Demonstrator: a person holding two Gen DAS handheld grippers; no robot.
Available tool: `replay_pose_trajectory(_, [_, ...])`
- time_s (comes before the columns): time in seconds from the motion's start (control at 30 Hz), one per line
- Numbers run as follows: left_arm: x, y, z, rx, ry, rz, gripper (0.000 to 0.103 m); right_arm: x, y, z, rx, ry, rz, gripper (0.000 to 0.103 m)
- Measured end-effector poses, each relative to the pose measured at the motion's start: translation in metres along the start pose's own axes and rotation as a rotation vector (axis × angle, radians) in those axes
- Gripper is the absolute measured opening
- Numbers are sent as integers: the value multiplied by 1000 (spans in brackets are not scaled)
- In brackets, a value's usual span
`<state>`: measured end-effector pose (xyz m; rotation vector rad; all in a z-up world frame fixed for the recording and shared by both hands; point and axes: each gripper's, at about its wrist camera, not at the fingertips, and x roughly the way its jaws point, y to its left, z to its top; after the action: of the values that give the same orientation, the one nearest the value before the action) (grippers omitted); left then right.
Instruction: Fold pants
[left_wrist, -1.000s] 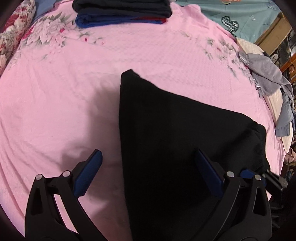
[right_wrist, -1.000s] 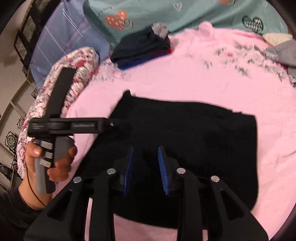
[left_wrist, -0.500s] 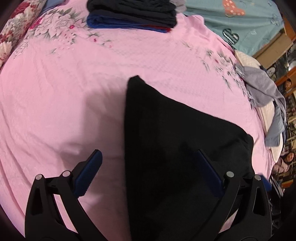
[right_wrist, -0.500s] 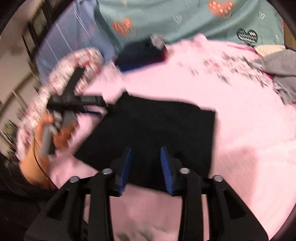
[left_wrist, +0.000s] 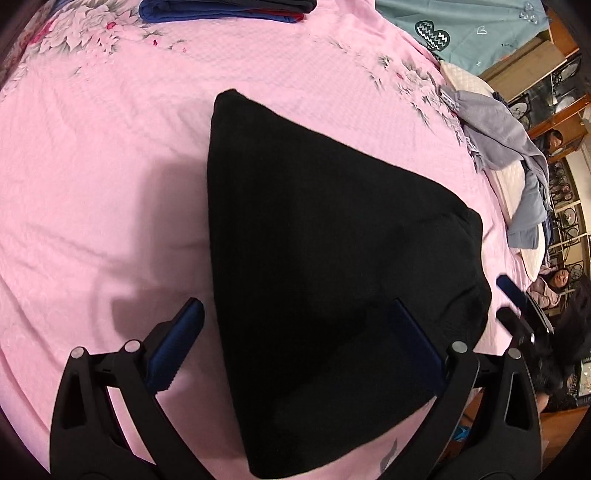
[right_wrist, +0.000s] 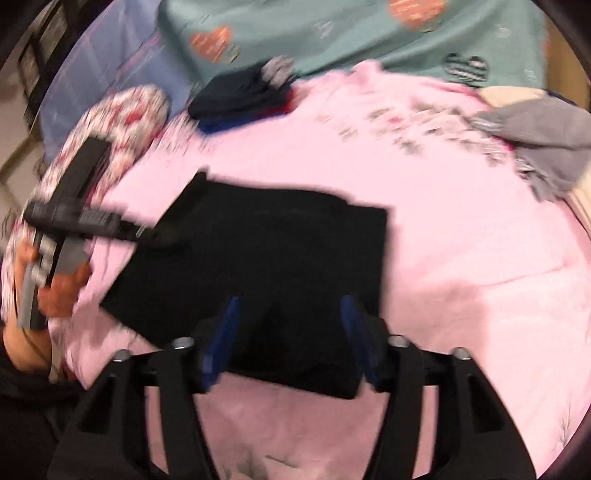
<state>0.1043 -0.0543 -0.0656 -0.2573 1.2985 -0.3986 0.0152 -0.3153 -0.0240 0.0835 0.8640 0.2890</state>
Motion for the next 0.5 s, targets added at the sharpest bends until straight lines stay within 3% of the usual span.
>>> replay_pose_trajectory(0.03, [2,1,-1,0,15,-2,101,-2,-10,1,44,-22,-3,76])
replay_pose_trajectory(0.13, [8,9,-5,-26,33,-14,101,10,-32,2,156,-5,-10,77])
replay_pose_trajectory(0.3, [12,1,1,10,34,-39,99,37,-48,-3,255,52,86,77])
replay_pose_trajectory(0.37, [16,-6,5,56,28,-7,91,50,-49,-3,276,87,105,78])
replay_pose_trajectory(0.4, [17,-11,8,84,8,43,80,48,-49,-1,270,82,101,78])
replay_pose_trajectory(0.5, [22,-18,15,112,19,31,63,54,-42,6,270,101,113,84])
